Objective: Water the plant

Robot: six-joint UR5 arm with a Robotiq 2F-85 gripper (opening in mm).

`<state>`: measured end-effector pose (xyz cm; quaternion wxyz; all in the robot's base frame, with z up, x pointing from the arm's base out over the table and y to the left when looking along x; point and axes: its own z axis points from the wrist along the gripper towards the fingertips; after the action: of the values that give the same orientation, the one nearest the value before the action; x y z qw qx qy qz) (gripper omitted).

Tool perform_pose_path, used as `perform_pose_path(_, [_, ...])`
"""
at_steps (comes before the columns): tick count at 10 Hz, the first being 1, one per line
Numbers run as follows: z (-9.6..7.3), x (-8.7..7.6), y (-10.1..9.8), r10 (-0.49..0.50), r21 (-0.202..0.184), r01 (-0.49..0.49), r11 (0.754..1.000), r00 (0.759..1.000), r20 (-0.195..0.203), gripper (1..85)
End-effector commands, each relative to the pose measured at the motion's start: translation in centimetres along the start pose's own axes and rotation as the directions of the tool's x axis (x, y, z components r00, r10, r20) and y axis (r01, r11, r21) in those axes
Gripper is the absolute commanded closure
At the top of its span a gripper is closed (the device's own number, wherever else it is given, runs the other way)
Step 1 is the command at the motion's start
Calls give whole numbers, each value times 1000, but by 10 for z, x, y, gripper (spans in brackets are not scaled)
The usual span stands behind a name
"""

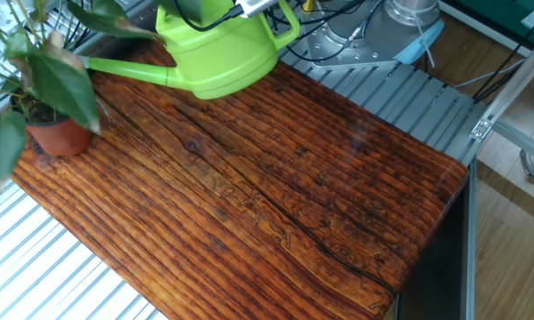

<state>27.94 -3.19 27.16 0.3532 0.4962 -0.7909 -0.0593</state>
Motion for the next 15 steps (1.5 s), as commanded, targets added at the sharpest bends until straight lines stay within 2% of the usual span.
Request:
perform_pose_path(1, [-1, 6, 7, -21, -25, 21, 999, 1000, -21, 843])
perform_pose_path(3, [-1, 6, 17, -16, -65, 14, 998, 1000, -22, 843])
perform_pose_path(4, [-2, 5, 19, -15, -72, 13, 997, 1000, -18, 843])
perform_pose_path(7, [-1, 6, 18, -15, -69, 14, 997, 1000, -22, 843])
perform_pose_path(10, [-1, 10, 3, -63, -12, 62, 998, 997, -36, 843])
perform_pose_path(13, [-1, 2, -9, -87, 36, 87, 996, 996, -10, 843])
perform_pose_path(14, [-1, 0, -18, -70, 73, 70, 995, 998, -3, 843])
perform_pose_path(15, [-2, -3, -20, -57, 78, 56, 995, 998, 7, 843])
